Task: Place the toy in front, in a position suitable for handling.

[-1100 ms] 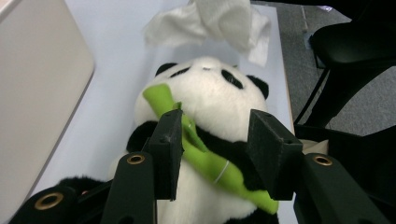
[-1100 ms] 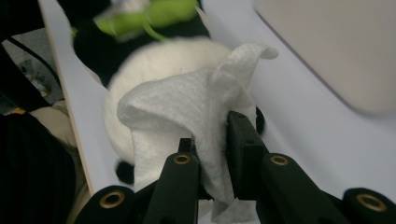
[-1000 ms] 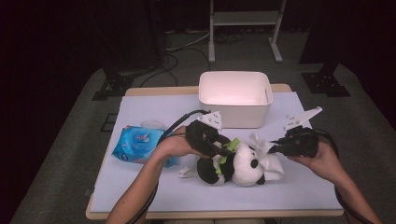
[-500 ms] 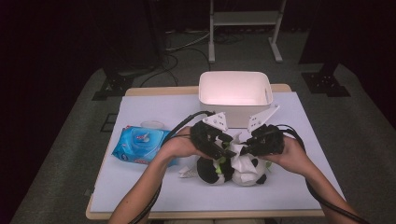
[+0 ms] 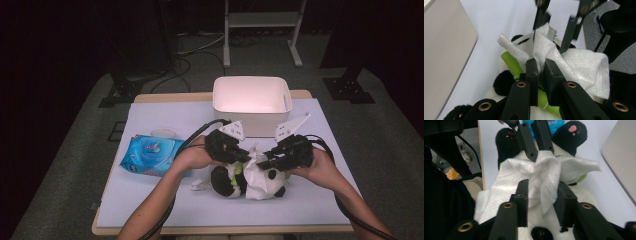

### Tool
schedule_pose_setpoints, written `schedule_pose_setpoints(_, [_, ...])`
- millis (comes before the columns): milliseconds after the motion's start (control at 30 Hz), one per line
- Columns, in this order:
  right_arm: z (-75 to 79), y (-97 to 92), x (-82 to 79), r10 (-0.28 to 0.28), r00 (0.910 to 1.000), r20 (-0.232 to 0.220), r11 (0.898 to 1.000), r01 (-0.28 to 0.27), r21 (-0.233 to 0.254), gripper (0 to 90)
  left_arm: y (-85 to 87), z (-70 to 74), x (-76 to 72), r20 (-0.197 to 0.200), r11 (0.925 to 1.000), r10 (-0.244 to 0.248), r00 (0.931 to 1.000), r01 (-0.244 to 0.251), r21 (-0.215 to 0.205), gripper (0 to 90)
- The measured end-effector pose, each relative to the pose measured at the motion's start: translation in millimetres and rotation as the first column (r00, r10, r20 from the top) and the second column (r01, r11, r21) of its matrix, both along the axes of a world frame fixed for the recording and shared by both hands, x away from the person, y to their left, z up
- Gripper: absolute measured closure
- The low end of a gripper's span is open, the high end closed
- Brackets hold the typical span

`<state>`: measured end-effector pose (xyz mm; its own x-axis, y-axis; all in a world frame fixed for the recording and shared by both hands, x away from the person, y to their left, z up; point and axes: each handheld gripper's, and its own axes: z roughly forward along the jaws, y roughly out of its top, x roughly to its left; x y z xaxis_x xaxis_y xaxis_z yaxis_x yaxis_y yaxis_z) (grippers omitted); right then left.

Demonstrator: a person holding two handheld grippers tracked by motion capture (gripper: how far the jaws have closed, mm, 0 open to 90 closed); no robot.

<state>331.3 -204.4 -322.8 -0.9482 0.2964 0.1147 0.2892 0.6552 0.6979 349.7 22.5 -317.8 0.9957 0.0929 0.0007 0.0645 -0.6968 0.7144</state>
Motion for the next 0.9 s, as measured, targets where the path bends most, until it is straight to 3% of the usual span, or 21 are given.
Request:
schedule_pose_setpoints(233, [8.7,-1.5,-1.1,0.005,1.0,0.005,0.999,-0.006,0.033,62.0,-5.1,-0.2,-2.1,0.002,0.9998,-0.017,0.9999,0.017,0.004,81.7])
schedule_pose_setpoints(267, [8.6,0.6,-0.3,0.004,1.0,0.008,1.0,-0.004,0.03,65.3,-5.5,-0.2,-2.4,0.001,0.9998,-0.021,0.9998,0.021,0.006,81.5])
schedule_pose_setpoints(300, [7.6,2.9,1.1,0.006,0.9999,0.011,1.0,-0.006,0.019,80.1,-5.7,-0.4,-2.9,-0.001,0.9998,-0.021,0.9998,0.021,0.007,80.2])
schedule_pose_setpoints(333, [7.0,3.4,1.1,0.014,0.9998,0.012,1.0,-0.014,0.013,84.7,-5.3,-0.3,-2.5,-0.001,0.9997,-0.022,0.9998,0.022,0.009,79.2])
schedule_pose_setpoints(467, [6.0,1.2,0.5,0.013,0.9998,0.014,1.0,-0.014,0.01,88.2,-3.2,0.0,-2.6,-0.013,0.9997,-0.022,0.9997,0.022,-0.002,71.6])
schedule_pose_setpoints(500, [6.6,-3.3,-0.3,-0.001,0.9998,0.021,1.0,0.001,-0.002,88.2,-1.2,0.9,-3.0,-0.016,0.9997,-0.022,0.9996,0.021,-0.012,65.2])
schedule_pose_setpoints(600, [7.6,-11.4,-2.1,-0.014,0.9997,0.021,1.0,0.014,-0.014,88.2,2.7,3.1,-3.2,-0.015,0.9998,-0.014,0.9998,0.014,-0.017,61.7])
schedule_pose_setpoints(700, [7.7,-37.9,-5.0,-0.078,0.9969,0.01,0.997,0.078,-0.02,88.2,9.5,6.4,-2.3,-0.011,0.9997,-0.002,0.9999,0.002,-0.024,60.6])
schedule_pose_setpoints(800, [6.9,-52.9,-7.3,-0.11,0.9939,0.006,0.994,0.11,-0.02,88.2,12.8,8.6,-2.3,-0.007,0.9996,0.001,1.0,-0.001,-0.03,60.1])
schedule_pose_setpoints(833, [5.7,-68.6,-10.2,-0.143,0.9896,0.011,0.989,0.144,-0.024,88.2,14.4,9.8,-2.5,-0.003,0.9994,0.008,1.0,-0.008,-0.033,59.6])
schedule_pose_setpoints(867, [5.7,-68.6,-10.2,-0.143,0.9896,0.011,0.989,0.144,-0.024,88.2,14.4,9.8,-2.5,-0.003,0.9994,0.008,1.0,-0.008,-0.033,59.5])
schedule_pose_setpoints(900, [4.7,-85.8,-12.5,-0.18,0.9836,0.01,0.983,0.18,-0.023,88.2,16.0,11.2,-1.8,-0.001,0.9994,0.011,0.9999,-0.011,-0.033,59.4])
